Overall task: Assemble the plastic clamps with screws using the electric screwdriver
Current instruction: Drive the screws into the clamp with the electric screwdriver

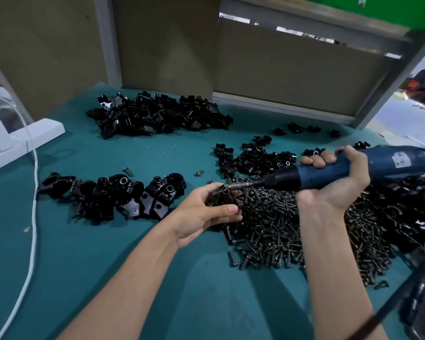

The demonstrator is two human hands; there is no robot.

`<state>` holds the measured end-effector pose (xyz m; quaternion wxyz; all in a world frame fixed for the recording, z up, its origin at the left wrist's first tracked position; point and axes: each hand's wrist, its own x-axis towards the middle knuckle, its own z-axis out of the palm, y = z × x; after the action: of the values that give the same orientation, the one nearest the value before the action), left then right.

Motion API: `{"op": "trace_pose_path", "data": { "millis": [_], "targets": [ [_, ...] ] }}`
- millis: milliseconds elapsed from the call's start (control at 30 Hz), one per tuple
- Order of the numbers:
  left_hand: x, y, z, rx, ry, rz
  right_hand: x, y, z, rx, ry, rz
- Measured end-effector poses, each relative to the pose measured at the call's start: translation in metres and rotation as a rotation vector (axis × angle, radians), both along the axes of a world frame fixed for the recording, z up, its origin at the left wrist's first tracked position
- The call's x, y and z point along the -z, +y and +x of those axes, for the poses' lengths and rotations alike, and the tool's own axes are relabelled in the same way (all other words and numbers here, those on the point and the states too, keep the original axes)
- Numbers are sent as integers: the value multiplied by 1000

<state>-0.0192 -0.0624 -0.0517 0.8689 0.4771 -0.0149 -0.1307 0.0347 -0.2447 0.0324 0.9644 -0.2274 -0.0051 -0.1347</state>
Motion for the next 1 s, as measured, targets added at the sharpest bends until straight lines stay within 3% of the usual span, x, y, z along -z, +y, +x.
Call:
{"op": "trace_pose_path", "data": {
  "millis": [367, 1000],
  "targets": [
    [-5, 6, -3, 53, -50, 239, 11, -5, 5, -10, 33, 22],
    [-2, 3, -5, 123, -29, 270, 16, -11, 2, -57, -66, -32]
  ]
}}
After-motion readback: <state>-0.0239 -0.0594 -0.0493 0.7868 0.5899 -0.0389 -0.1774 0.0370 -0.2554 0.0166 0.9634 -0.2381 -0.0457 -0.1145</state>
